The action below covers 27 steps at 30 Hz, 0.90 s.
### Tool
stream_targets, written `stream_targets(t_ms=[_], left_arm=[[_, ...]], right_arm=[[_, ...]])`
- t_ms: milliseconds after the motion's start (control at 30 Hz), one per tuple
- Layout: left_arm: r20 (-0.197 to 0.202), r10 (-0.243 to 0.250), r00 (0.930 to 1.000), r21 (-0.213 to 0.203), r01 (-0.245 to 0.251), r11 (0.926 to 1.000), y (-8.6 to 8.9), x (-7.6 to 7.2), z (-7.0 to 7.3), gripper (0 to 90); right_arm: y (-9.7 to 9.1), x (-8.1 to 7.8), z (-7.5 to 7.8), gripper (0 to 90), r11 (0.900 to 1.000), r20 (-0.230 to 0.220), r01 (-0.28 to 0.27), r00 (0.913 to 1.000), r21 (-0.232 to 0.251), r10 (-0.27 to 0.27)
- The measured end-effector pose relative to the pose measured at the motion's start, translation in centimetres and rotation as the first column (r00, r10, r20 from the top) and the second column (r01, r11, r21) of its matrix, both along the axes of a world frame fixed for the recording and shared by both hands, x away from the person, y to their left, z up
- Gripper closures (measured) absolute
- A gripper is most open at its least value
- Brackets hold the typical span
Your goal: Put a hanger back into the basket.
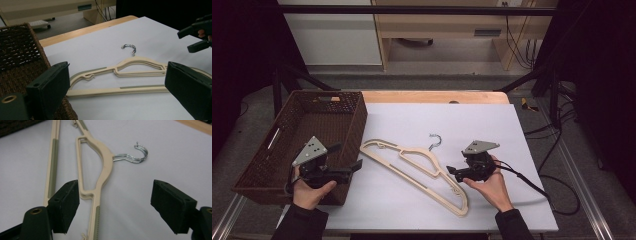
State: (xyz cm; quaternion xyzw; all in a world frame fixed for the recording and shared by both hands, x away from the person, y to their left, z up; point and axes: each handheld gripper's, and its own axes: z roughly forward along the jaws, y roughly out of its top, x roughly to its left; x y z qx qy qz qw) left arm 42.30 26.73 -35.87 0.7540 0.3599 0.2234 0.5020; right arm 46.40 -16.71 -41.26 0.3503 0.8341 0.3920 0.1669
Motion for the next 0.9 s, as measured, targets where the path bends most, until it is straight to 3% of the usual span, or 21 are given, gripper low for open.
stream_targets(t_ms=[300, 333, 500, 567, 800, 900], left_arm=[[0.005, -0.005, 1.0, 0.014, 0.005, 0.9999, -0.3, -0.1, 0.1, 5.6], [0.006, -0.007, 1.0, 0.014, 0.007, 0.9999, -0.3, -0.2, 0.1, 5.6], [0.006, -0.01, 0.9999, 0.019, 0.01, 0.9998, -0.4, -0.2, 0.1, 5.6], [0.005, -0.01, 0.9999, 0.021, 0.01, 0.9997, -0.4, -0.1, 0.1, 5.7], [0.0, -0.013, 0.9999, 0.026, 0.013, 0.9996, -0.6, -0.2, 0.1, 5.8], [-0.004, -0.016, 0.9999, 0.033, 0.016, 0.9993, -0.7, -0.1, -0.1, 5.8]], right_arm=[[1.3, 0.5, -2.2, 33.6, 0.9967, -0.071, -0.034, 0.997, -0.073, 0.029], [1.6, 0.5, -2.6, 36.4, 0.9948, -0.103, -0.04, 0.9943, -0.094, 0.03], [2.1, 0.6, -3.4, 44.0, 0.9922, -0.151, -0.045, 0.9882, -0.116, 0.027], [2.3, 0.7, -4.0, 48.4, 0.986, -0.183, -0.057, 0.9828, -0.157, 0.027], [2.6, 1.0, -4.9, 60.1, 0.9812, -0.245, -0.086, 0.9685, -0.173, 0.042], [2.6, 1.0, -4.9, 65.6, 0.9819, -0.247, -0.078, 0.9684, -0.173, 0.033]])
